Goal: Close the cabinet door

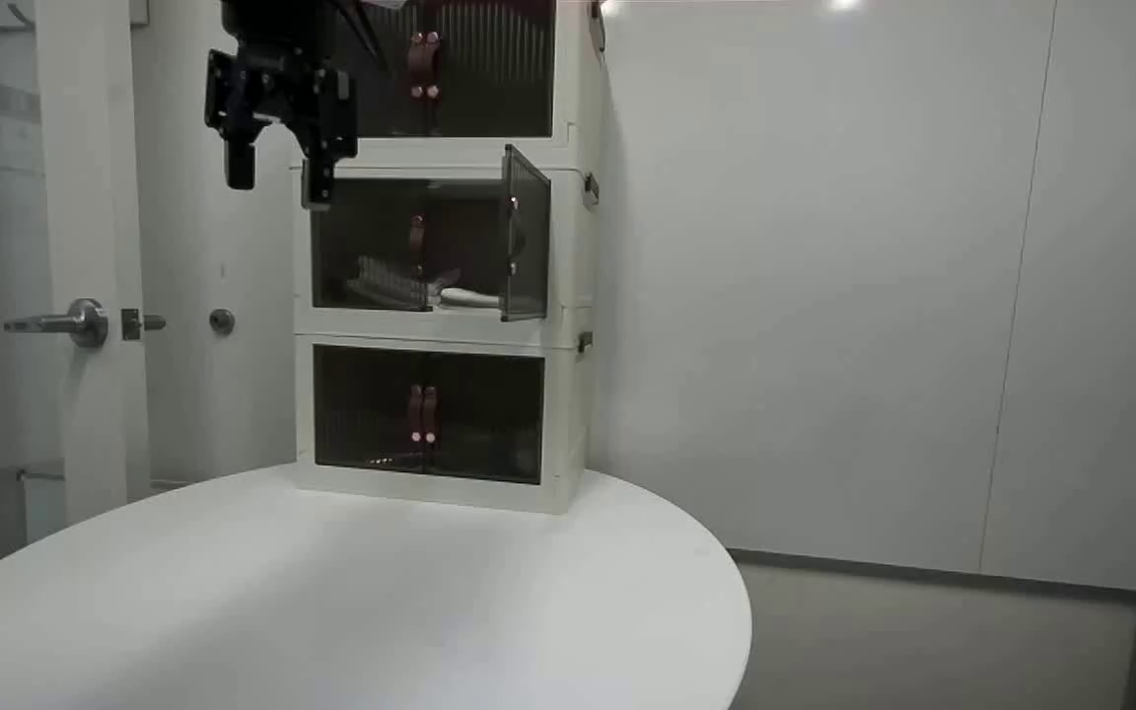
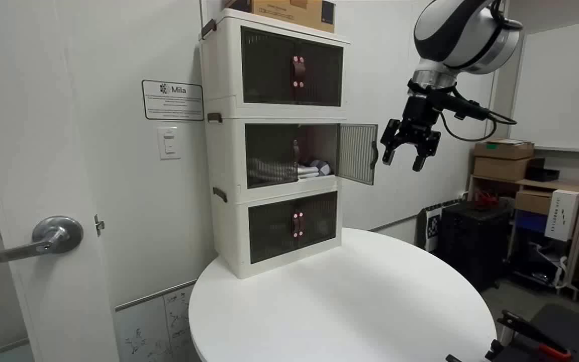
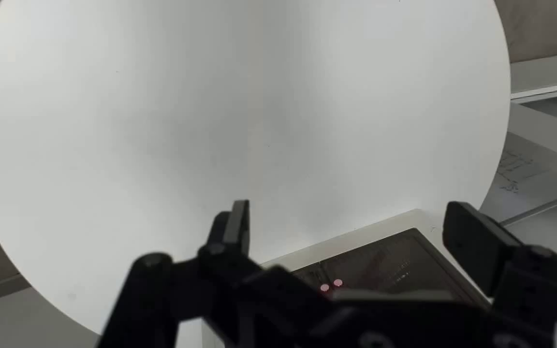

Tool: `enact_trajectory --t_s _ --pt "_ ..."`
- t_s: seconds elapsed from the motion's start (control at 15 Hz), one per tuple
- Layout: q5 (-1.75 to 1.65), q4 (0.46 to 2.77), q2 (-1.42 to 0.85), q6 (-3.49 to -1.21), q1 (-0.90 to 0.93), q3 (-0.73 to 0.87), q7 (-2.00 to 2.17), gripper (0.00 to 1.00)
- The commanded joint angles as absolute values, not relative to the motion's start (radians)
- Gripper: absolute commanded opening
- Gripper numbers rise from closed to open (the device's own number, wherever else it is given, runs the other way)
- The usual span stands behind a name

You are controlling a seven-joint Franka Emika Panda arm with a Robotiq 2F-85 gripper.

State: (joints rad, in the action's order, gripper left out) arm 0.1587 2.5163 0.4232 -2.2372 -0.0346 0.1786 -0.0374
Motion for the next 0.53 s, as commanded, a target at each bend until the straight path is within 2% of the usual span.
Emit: enact_trajectory --t_s 0.0,0.47 --pt "0.167 2.514 0.422 -2.233 -0.053 0.162 -0.044 1.0" --pt "0.036 2.371 0.372 -2.153 -0.094 0.132 -0.037 1.0"
